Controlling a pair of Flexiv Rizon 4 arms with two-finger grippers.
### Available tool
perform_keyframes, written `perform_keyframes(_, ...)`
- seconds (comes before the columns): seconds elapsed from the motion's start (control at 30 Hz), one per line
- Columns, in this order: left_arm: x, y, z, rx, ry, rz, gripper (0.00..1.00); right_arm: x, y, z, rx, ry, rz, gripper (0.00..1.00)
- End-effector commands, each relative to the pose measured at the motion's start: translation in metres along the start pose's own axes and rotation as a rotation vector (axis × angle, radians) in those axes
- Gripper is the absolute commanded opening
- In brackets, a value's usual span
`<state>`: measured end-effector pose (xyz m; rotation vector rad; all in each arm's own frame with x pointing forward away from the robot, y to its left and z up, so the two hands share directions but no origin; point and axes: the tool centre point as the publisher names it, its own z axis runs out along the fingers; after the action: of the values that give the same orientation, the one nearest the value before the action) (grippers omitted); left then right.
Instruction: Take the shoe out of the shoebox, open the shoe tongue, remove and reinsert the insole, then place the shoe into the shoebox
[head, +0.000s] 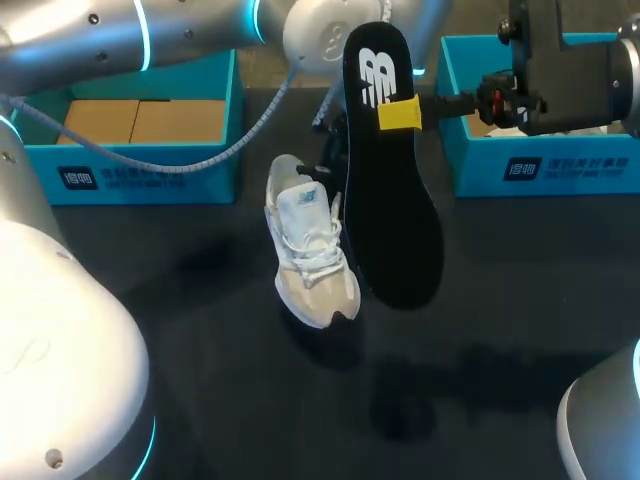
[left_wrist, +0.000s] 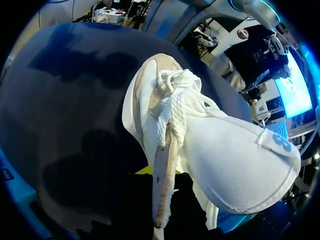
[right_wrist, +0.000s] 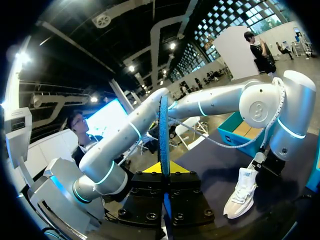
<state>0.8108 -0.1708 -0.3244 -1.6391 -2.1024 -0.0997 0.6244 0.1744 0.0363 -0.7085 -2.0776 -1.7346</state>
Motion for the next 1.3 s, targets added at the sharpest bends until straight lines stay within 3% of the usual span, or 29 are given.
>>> perform_keyframes(0.03, -0.008, -0.004, -0.001, -0.027, 0.03, 0.004, 0.0, -0.001, 0.001, 0.004, 0.002, -0.001, 0.002, 0.0)
perform_keyframes(0.7, -0.014, -0.007, -0.004, -0.063, 0.053, 0.038, 0.0, -0.001, 0.001, 0.004, 0.002, -0.001, 0.002, 0.0)
perform_keyframes(1.3, -0.019, -0.009, 0.013, -0.099, 0.064, 0.089, 0.0, -0.001, 0.001, 0.004, 0.002, -0.001, 0.002, 0.0)
